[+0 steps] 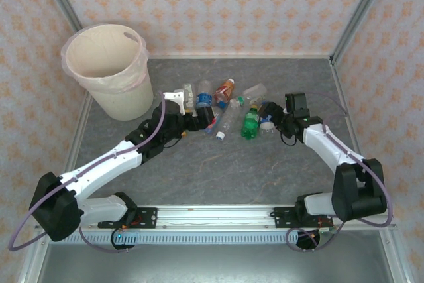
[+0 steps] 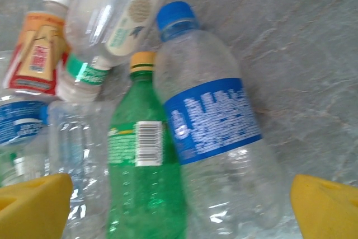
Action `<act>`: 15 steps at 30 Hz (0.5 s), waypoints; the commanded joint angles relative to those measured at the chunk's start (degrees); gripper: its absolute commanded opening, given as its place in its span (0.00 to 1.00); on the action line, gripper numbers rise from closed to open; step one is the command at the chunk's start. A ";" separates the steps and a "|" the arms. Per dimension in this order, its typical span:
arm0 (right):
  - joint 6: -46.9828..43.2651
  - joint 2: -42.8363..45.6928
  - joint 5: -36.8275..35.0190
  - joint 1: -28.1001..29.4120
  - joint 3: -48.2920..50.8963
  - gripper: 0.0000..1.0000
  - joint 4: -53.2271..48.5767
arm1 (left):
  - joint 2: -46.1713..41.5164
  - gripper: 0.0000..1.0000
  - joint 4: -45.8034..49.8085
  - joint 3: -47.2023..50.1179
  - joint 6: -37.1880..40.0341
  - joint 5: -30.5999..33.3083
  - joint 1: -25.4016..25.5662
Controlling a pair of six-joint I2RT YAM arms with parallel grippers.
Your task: Put the plastic bottles in the bin
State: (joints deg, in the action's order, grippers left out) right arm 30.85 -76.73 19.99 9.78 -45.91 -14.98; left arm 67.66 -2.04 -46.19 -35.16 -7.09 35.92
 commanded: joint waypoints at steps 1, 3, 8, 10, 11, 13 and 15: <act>-3.44 -1.62 -4.44 -0.41 -2.65 0.97 -0.80 | -2.36 0.99 -4.10 1.79 -0.63 0.32 0.20; -4.15 -3.37 -4.16 -0.92 -2.91 0.95 -0.48 | -2.70 0.99 -4.24 2.27 -0.64 0.09 0.22; -4.17 -7.55 -0.26 -3.10 -2.30 0.87 2.24 | -2.88 0.99 -5.06 3.62 -0.42 -0.11 0.22; -4.34 -9.22 0.71 -3.10 -2.82 0.87 2.06 | -2.88 0.99 -4.83 3.83 -0.19 -0.11 0.20; -4.52 -9.81 1.71 -3.10 -2.83 0.87 2.39 | -2.95 0.99 -4.72 3.97 0.07 -0.11 0.20; -4.70 -10.60 3.26 -3.10 -2.74 0.86 2.93 | -3.05 0.99 -4.47 4.07 0.50 0.23 0.21; -4.81 -11.06 3.89 -3.10 -2.53 0.86 3.12 | -3.25 0.99 -4.42 4.15 0.70 0.65 0.20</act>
State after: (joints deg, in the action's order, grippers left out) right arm 27.14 -87.37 22.11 6.70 -47.11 -13.52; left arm 65.91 -4.84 -42.83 -35.05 -7.07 35.90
